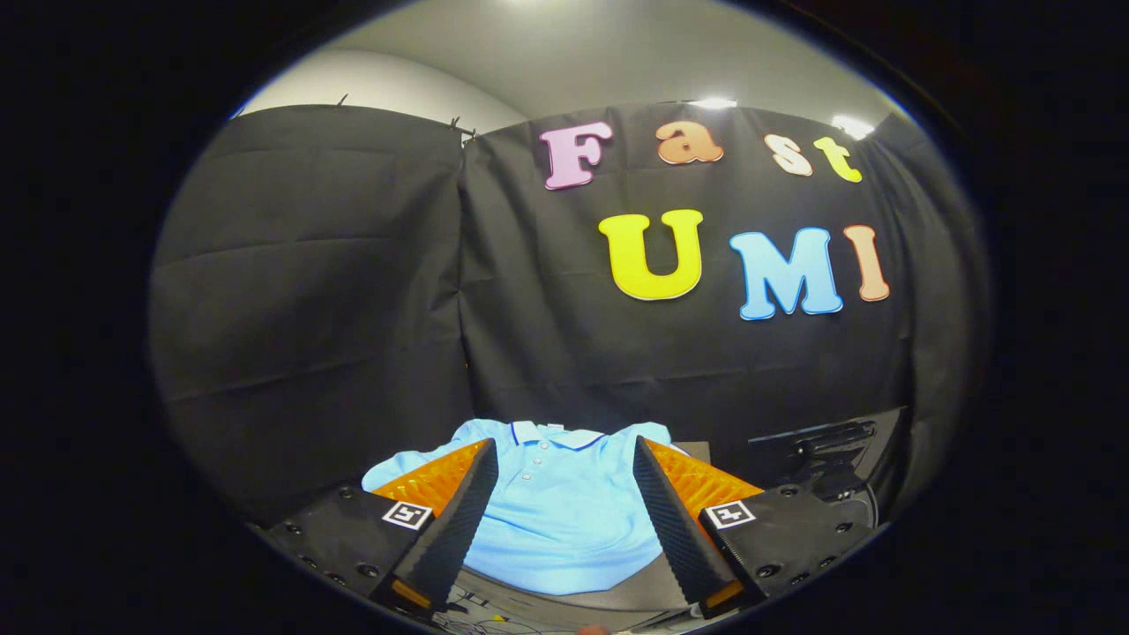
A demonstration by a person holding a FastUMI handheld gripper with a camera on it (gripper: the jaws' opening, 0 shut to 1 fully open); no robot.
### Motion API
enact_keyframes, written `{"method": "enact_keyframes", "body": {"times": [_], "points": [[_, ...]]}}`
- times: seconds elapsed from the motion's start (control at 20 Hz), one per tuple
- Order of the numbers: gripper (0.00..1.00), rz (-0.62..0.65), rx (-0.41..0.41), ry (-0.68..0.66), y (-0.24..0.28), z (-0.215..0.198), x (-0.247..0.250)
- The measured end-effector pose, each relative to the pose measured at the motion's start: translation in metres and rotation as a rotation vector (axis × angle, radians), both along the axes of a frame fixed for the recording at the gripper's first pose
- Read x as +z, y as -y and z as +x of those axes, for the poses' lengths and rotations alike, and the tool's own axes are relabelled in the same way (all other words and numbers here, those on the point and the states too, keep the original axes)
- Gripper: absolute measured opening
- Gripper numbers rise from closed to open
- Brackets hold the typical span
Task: Put the clothes into the washing machine and then close the washing machine lid.
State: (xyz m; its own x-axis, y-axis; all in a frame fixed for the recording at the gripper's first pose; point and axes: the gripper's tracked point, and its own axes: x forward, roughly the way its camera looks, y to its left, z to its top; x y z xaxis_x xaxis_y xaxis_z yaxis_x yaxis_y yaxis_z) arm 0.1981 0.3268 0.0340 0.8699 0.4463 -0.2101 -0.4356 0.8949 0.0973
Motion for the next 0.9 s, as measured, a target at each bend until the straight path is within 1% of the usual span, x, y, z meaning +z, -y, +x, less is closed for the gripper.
{"method": "enact_keyframes", "body": {"times": [0.15, 0.35, 0.45, 0.6, 0.8, 0.9], "points": [[0.96, -0.028, 0.03, -0.064, -0.023, 0.016, -0.019], [0.97, -0.045, 0.097, -0.191, -0.054, 0.034, -0.049], [0.97, -0.077, 0.102, -0.219, -0.063, 0.049, -0.056], [0.96, -0.126, 0.106, -0.229, -0.075, 0.07, -0.065], [0.96, -0.173, 0.147, -0.321, -0.096, 0.076, -0.094], [0.97, -0.195, 0.147, -0.356, -0.1, 0.08, -0.106]]}}
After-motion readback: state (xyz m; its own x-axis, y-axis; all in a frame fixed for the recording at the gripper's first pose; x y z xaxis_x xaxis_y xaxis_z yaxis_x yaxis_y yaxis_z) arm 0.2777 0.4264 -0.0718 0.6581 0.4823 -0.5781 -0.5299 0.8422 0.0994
